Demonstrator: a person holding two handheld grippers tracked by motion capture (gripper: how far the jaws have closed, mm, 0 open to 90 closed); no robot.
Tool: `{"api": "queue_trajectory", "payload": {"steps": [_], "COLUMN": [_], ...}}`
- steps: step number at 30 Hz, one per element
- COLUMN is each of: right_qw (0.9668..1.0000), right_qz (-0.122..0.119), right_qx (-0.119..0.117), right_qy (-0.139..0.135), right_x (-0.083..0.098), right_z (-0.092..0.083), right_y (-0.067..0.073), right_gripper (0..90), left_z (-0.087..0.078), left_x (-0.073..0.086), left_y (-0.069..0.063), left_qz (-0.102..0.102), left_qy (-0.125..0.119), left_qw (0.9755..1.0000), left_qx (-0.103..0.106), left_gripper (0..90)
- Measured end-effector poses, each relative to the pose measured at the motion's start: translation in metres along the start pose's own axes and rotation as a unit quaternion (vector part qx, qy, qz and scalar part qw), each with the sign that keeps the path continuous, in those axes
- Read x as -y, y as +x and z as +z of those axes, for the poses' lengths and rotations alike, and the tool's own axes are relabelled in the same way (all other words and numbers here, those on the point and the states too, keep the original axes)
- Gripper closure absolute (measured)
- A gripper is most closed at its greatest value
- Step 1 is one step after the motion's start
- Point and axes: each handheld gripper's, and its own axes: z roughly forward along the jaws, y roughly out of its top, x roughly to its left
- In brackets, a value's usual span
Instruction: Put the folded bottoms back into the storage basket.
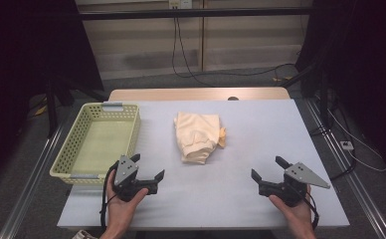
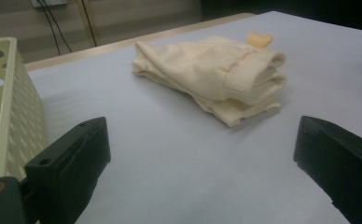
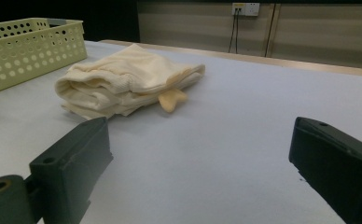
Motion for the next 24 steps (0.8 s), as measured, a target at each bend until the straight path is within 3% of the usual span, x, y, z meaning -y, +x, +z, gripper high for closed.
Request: {"api": "queue_trajectory", "payload": {"steps": [17,24], "right_qw": [1.0000,0.9999], "right_qz": [0.002,0.003], "right_qx": [-0.004,-0.008], "right_qy": [0.004,0.009], "right_x": [0.001,0.002], "right_z": [0.001,0.002], "right_y": [-0.002,-0.001], "right_gripper": [5.3,5.2], "left_z": [0.008,0.012], "left_x": [-0.003,-0.009], "left_y": [0.000,-0.001], "left_qz": [-0.012,-0.007], "left_qy": [0.011,0.012], "left_qw": [0.9998,0.9999], "left_qx": [0.008,-0.001], "left_gripper": [4.2,4.9]}}
